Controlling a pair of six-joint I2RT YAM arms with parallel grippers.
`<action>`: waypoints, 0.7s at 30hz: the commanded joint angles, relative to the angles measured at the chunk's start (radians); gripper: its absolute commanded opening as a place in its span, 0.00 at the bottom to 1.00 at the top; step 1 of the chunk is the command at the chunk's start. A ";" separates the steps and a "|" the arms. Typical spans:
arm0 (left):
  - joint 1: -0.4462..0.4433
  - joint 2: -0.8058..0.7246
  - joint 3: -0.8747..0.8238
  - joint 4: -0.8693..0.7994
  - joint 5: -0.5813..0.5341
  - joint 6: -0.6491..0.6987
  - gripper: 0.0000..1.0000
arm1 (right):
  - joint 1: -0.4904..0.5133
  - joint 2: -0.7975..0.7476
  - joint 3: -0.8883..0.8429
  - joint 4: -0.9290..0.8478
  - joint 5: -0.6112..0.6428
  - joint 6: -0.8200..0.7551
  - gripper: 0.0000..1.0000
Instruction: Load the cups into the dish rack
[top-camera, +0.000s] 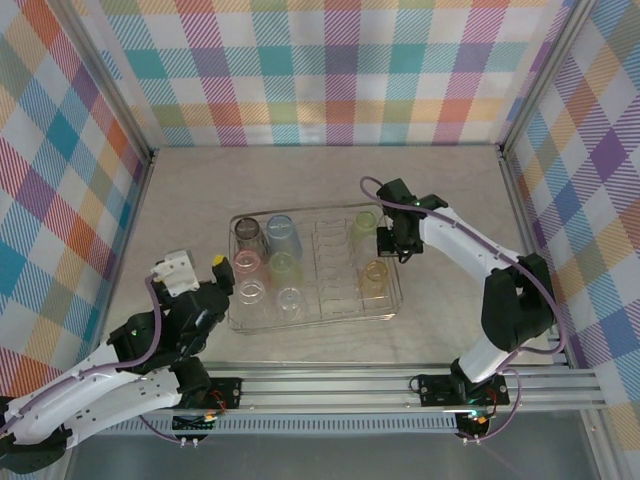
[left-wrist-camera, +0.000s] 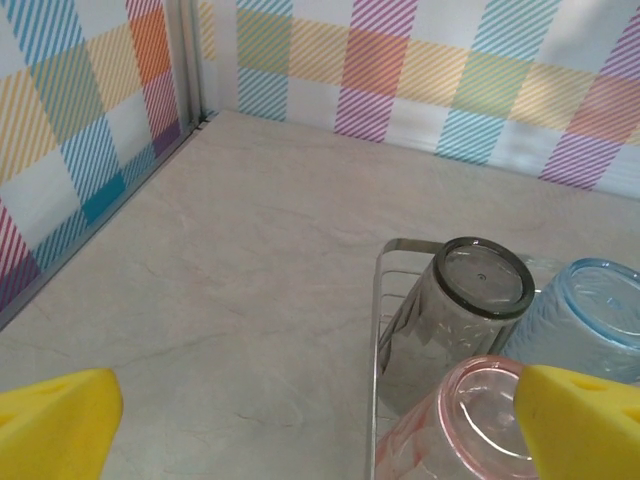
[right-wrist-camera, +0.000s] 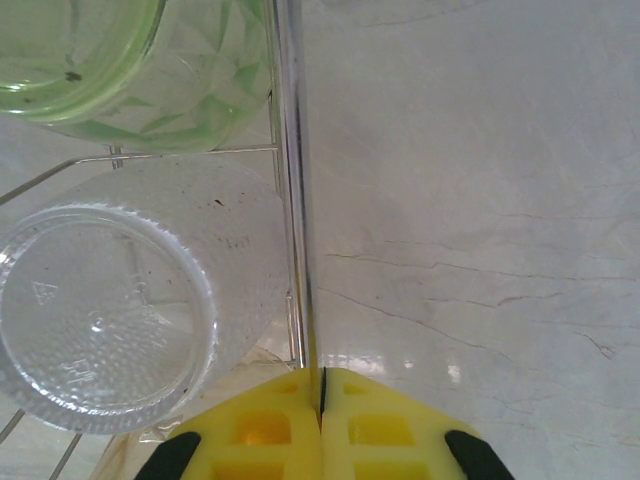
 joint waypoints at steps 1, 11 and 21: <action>0.041 0.043 0.025 0.141 0.034 0.123 1.00 | -0.023 -0.030 -0.027 -0.045 0.020 0.041 0.03; 0.555 0.350 0.206 0.267 0.592 0.222 1.00 | -0.041 -0.171 0.000 -0.112 0.020 0.012 0.33; 1.005 0.574 0.276 0.473 0.885 0.244 1.00 | -0.150 -0.409 -0.083 0.028 0.091 -0.147 0.86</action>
